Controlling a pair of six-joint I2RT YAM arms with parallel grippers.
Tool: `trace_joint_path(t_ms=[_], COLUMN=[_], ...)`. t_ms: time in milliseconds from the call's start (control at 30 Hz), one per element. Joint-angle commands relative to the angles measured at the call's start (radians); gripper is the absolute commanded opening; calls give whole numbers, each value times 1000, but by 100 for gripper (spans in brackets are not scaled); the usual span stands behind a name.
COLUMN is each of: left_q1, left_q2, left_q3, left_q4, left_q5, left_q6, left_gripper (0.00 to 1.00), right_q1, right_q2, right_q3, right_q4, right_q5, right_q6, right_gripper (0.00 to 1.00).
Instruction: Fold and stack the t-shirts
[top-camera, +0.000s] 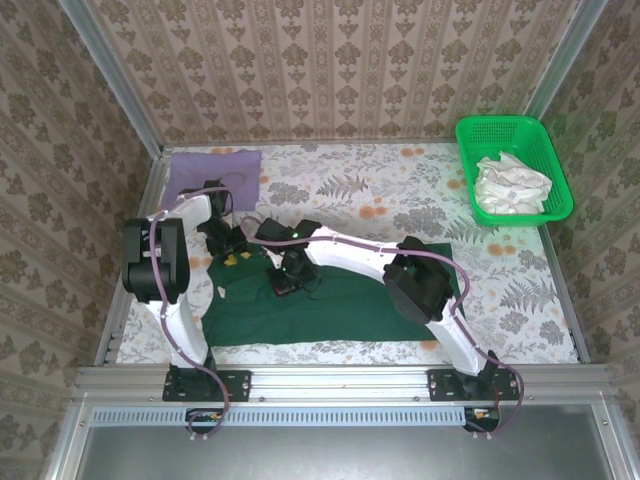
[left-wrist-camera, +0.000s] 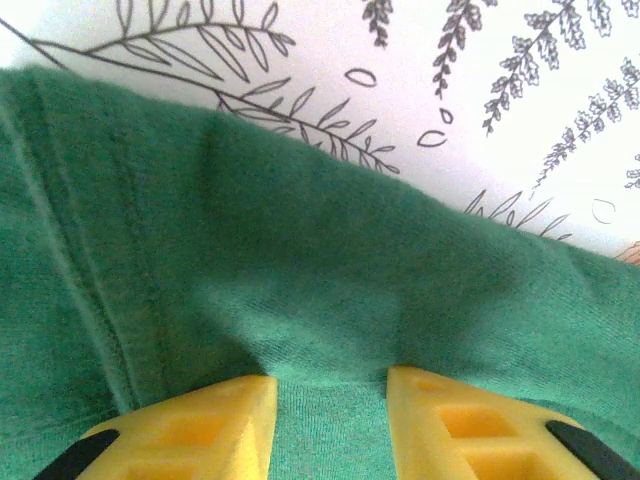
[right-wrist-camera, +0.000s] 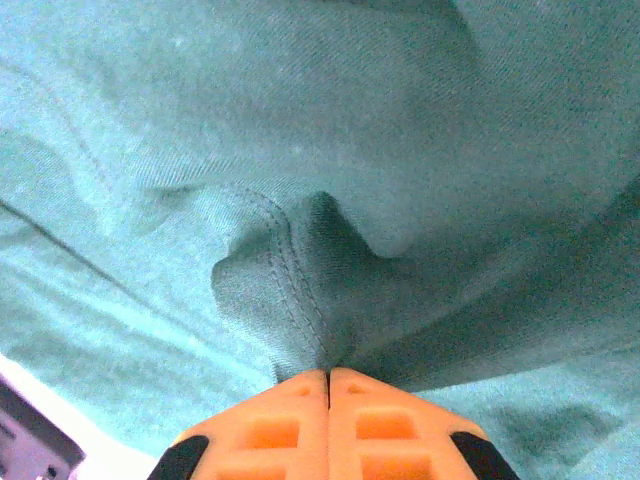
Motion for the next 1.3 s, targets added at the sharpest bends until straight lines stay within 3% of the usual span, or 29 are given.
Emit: trace_joint_path(t_ms=[0,433,667,767,833,900,1100,1267], left_q1=[9,9,9,11,11,12,7,-11], left_q2=[44,82,79,86,95,102,99,10], left_q3=[22,85,102,113,128,147,203,243], left_q4=[17,-23,-29,-31,-39,-49,-90,-132], left_q5=[-55,-80,-96,-103,-103,-99,-80,-90], left_q6=[21,39,39,46,50,51,50,36], left_gripper=[35,38,41,42,42,44,50,58], right_q1=[-21,-59,-60,-62,-68,-81,-217,-396], right_q2=[-54,-25,-36,-38,-54,-88,-259,-416], right_q3=[-43,-96,-111,-103,-110,-122,-270,-463], right_q4=[-52,-128,-128,-144,-148,-134,37,184], right_q5=[-89,-129,-140,-114,-105,-117,-222,-171], right_q6=[-72,-227,-241,-250,-249,-244,-125,-6], right_gripper=[0,0,10,19,36,45,50,50])
